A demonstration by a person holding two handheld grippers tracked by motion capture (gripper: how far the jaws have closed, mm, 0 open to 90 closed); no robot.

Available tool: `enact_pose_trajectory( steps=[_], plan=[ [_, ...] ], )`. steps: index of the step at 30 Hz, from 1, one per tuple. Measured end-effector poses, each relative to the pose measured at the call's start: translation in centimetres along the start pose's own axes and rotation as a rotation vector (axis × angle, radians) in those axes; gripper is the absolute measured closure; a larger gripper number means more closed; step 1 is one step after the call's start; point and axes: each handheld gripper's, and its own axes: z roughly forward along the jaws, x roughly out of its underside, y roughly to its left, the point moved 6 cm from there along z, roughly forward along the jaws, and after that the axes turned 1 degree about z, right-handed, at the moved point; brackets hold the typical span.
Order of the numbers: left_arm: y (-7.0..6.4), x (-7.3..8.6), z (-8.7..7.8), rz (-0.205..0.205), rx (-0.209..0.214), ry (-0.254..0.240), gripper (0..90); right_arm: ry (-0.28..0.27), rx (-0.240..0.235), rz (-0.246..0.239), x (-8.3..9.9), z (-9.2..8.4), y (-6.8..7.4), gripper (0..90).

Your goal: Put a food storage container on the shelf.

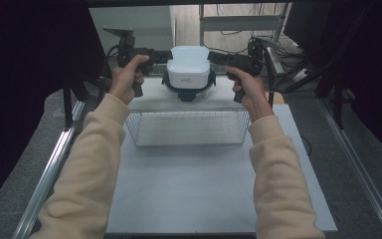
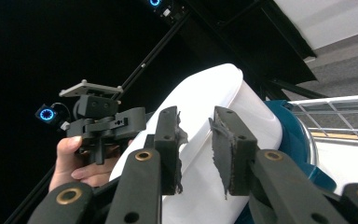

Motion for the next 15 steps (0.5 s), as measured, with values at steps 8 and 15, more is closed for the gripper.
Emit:
enact_pose_trajectory(
  steps=[8,15],
  plan=[
    [-0.5,-0.2,-1.7,0.079,-0.069,-0.066,42.2,-0.065,0.035,-0.095,-0.7,-1.7,0.8,44.1],
    [-1.7,1.7,-4.5,0.207,-0.112,-0.081,29.7,0.013,0.137,-0.261,0.4,-4.5,1.9,37.1]
  ],
)
